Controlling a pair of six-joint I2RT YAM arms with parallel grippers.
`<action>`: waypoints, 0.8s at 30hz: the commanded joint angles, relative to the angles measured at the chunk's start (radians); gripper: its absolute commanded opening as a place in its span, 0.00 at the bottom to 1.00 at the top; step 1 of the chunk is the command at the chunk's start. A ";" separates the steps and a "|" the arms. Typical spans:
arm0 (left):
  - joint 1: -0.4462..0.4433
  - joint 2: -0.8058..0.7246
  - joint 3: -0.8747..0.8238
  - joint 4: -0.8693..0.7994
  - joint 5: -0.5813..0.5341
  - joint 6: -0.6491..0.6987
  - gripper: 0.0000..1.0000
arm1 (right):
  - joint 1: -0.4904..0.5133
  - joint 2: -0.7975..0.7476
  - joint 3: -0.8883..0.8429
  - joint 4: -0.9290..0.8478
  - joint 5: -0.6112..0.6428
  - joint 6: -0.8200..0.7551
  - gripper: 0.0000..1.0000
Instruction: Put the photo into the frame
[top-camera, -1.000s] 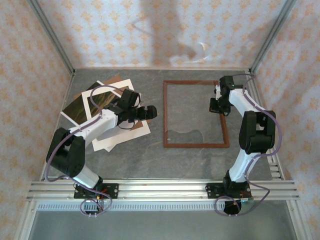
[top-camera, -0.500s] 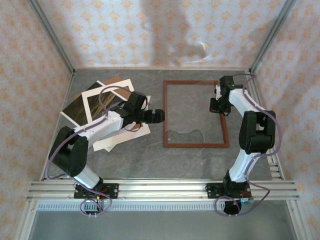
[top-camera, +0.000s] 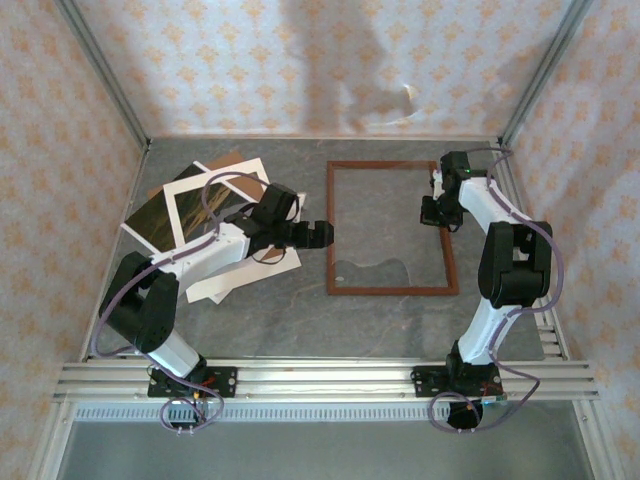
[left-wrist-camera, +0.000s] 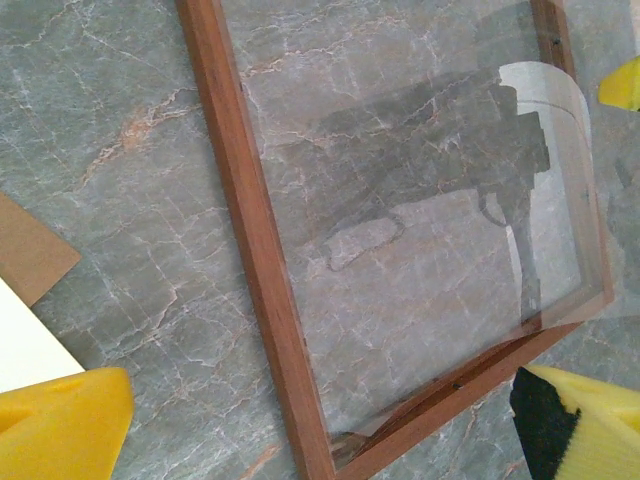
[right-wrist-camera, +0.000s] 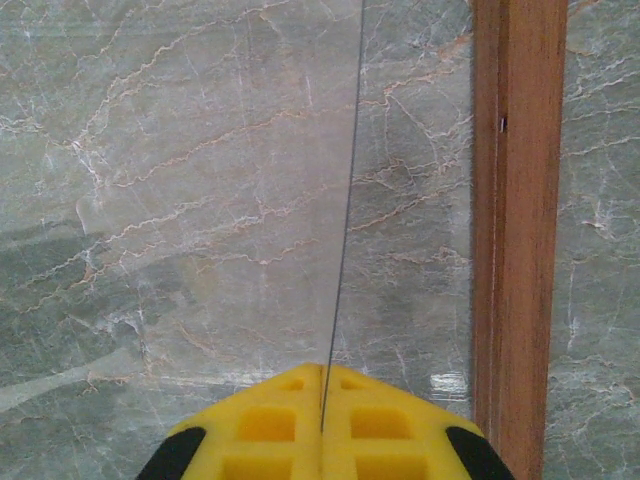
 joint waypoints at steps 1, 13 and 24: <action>-0.012 0.000 0.032 0.005 -0.022 0.025 0.98 | -0.009 -0.008 0.014 -0.012 0.028 -0.014 0.00; -0.023 -0.002 0.033 -0.011 -0.037 0.031 0.98 | -0.015 0.003 0.027 -0.016 0.013 -0.014 0.00; -0.024 -0.019 0.019 -0.016 -0.065 0.029 0.98 | -0.015 -0.004 0.017 -0.015 0.011 -0.010 0.00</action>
